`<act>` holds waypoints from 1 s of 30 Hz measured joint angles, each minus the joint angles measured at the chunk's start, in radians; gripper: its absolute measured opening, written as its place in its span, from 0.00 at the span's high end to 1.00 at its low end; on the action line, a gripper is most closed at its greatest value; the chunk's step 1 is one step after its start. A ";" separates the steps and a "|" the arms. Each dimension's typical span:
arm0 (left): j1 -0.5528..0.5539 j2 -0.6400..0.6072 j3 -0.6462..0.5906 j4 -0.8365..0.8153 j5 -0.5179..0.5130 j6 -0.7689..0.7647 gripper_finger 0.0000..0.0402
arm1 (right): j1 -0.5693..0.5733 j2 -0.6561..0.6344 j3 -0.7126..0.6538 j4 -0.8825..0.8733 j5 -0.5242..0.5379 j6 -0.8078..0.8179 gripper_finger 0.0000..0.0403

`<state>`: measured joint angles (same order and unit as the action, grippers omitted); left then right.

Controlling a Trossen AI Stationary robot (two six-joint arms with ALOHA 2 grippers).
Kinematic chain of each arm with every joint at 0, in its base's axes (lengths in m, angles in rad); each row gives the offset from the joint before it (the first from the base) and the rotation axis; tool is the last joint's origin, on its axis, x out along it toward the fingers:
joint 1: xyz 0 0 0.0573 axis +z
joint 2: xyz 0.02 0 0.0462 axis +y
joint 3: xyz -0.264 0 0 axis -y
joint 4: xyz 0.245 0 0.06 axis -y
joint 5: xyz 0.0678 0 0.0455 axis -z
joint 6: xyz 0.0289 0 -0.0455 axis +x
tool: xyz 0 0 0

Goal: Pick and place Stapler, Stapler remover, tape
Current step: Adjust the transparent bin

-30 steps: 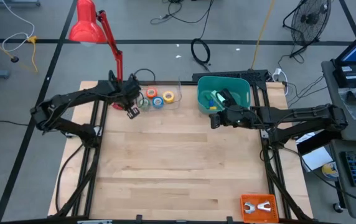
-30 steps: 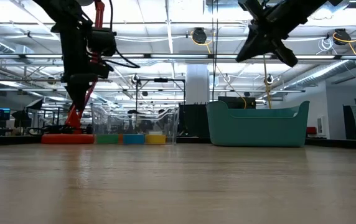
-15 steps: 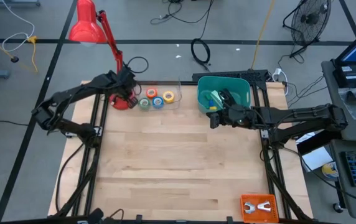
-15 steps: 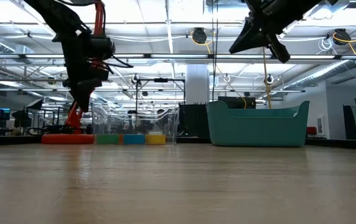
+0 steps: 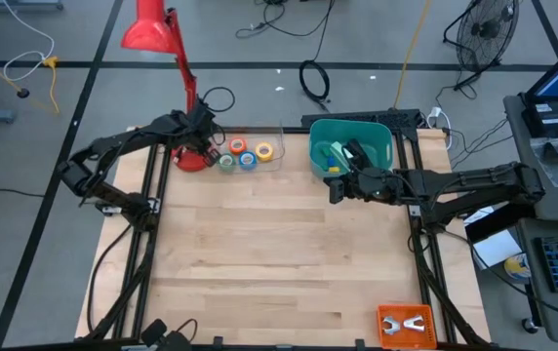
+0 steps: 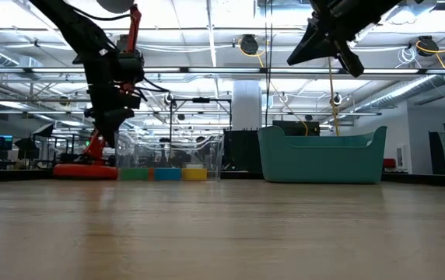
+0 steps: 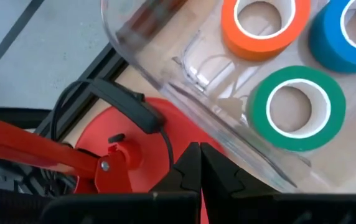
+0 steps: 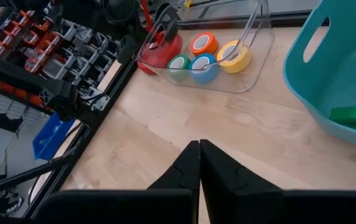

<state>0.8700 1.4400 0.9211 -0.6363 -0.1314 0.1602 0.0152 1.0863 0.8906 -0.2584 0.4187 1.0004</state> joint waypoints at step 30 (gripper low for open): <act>-0.127 -0.014 0.000 -0.012 0.024 -0.122 1.00 | -0.001 0.000 0.000 -0.001 0.003 -0.018 1.00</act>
<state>0.7429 1.4261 0.9215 -0.6482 -0.1078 0.0379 0.0139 1.0863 0.8906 -0.2596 0.4213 0.9825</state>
